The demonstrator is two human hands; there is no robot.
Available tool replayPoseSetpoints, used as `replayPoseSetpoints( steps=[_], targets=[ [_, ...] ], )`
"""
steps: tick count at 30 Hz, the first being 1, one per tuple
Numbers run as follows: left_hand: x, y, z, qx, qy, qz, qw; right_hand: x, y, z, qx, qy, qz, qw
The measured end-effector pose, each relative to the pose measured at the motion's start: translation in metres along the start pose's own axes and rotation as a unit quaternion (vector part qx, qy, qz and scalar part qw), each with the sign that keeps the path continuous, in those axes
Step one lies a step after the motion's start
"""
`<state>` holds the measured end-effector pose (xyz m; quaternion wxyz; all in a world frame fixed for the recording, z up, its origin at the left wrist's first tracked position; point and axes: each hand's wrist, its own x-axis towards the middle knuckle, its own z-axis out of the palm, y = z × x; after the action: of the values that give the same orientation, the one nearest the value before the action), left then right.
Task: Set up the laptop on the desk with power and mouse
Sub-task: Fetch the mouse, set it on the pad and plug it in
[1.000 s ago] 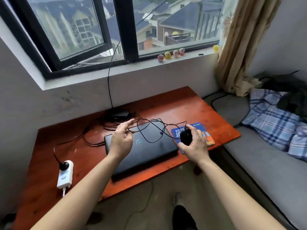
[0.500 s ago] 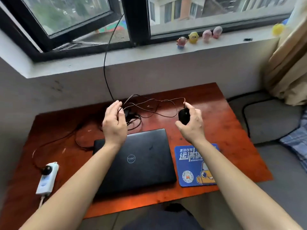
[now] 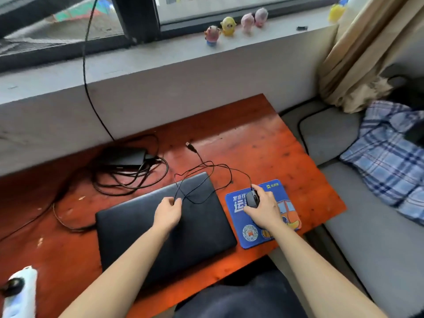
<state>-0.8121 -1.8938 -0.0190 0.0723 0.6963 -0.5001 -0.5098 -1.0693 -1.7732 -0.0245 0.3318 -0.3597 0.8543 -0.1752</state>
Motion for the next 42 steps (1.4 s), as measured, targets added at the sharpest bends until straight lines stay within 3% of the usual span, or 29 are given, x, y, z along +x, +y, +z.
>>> replayPoseSetpoints(
  steps=[2,4,7,10,12,14,16,18,22,26,29,32,35,39,42],
  targets=[
    [0.002,0.0,0.0,0.019,0.023,-0.013,0.999,-0.006,0.005,0.002,0.002,0.005,0.014,1.0],
    [-0.001,0.005,-0.005,0.014,0.115,0.018,0.993,-0.009,0.011,0.003,-0.008,0.002,0.026,1.0],
    [-0.003,0.027,-0.013,0.006,0.237,0.144,0.961,-0.008,0.018,0.003,-0.016,-0.002,0.039,0.999],
    [0.001,0.062,-0.013,0.004,0.304,0.267,0.914,0.002,0.022,0.0,-0.036,-0.014,0.034,0.999],
    [0.006,0.088,0.001,0.008,0.286,0.325,0.901,0.006,0.026,-0.002,-0.047,-0.013,0.025,0.999],
    [0.015,0.109,0.018,0.027,0.222,0.344,0.912,0.006,0.029,-0.002,-0.069,-0.003,0.007,0.998],
    [0.033,0.124,0.041,0.084,0.145,0.31,0.936,0.009,0.034,-0.004,-0.105,-0.003,-0.009,0.994],
    [0.051,0.129,0.063,0.138,0.082,0.226,0.961,0.011,0.041,-0.005,-0.154,-0.017,-0.025,0.988],
    [0.072,0.129,0.088,0.147,0.038,0.116,0.982,0.013,0.051,-0.006,-0.24,-0.038,-0.075,0.967],
    [0.079,0.125,0.098,0.154,-0.027,0.088,0.984,0.015,0.058,-0.009,-0.266,-0.04,-0.084,0.96],
    [0.08,0.119,0.098,0.185,0.009,0.116,0.976,0.022,0.058,-0.014,-0.269,-0.041,-0.074,0.959],
    [0.072,0.118,0.096,0.133,0.025,0.114,0.984,0.037,0.044,-0.018,-0.228,-0.04,-0.092,0.968],
    [0.057,0.112,0.092,-0.004,-0.001,0.095,0.995,0.06,0.014,-0.019,-0.192,-0.031,-0.131,0.972],
    [0.039,0.104,0.077,-0.118,-0.032,0.099,0.988,0.09,-0.014,-0.015,-0.197,-0.07,-0.106,0.972],
    [0.031,0.1,0.055,-0.184,-0.005,0.103,0.977,0.102,-0.012,-0.014,-0.183,-0.071,-0.088,0.976]
  ],
)
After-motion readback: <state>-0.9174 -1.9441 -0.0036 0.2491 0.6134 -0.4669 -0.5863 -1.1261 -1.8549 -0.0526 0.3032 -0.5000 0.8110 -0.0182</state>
